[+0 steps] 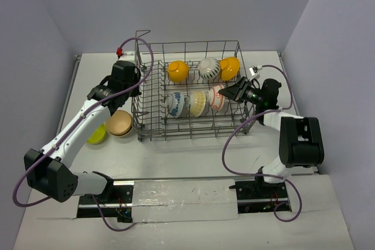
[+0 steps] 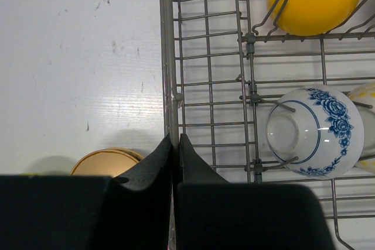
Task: Load the bowls into the dish rack
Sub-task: Insert the bowl into the dish rack.
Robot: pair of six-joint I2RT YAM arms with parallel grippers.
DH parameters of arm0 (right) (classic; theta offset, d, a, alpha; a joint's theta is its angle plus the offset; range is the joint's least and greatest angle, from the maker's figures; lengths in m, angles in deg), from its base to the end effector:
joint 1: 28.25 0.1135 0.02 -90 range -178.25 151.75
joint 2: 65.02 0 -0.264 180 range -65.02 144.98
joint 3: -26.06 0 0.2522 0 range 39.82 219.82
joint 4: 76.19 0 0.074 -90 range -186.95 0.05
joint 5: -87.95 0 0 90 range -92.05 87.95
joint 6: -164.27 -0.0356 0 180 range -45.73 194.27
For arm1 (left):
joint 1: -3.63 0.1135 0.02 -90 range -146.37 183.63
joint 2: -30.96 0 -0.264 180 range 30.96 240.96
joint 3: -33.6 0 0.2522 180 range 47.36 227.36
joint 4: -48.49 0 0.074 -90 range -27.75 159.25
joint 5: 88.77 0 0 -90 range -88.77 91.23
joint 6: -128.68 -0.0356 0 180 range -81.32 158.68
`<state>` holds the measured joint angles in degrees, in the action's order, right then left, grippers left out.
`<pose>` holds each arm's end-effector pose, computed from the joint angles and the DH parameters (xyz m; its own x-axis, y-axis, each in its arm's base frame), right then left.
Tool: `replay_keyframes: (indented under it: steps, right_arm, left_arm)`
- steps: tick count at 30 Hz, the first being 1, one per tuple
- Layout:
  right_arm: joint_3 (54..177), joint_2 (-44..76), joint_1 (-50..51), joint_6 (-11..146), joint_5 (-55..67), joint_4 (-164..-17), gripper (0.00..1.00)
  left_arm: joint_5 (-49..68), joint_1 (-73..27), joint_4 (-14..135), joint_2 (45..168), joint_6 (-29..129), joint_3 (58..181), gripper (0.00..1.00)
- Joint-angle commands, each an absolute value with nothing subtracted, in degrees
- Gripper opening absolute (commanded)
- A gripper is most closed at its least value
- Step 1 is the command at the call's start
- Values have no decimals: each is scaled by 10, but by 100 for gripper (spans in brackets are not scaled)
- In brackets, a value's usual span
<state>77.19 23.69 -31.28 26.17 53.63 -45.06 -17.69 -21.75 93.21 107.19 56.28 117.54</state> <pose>0.3085 0.0131 0.2131 -0.6627 0.4553 -0.5945 -0.4439 0.4006 0.8016 0.2697 -0.1152 0.3389 -0.5703 -0.0461 -0.8202 -0.0009 0.9985 -0.0554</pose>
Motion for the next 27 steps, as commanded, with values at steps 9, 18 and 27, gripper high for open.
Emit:
replay_keyframes:
  steps: [9,18,27]
  right_arm:
    - [805,180,-316,352,493,-558,38]
    - [834,156,-311,424,419,-695,42]
    - [846,151,-306,451,374,-748,44]
  left_arm:
    - [-129,-233,953,1088,542,1163,10]
    - [-129,-233,952,1086,541,1162,10]
    - [-130,-234,953,1087,540,1162,8]
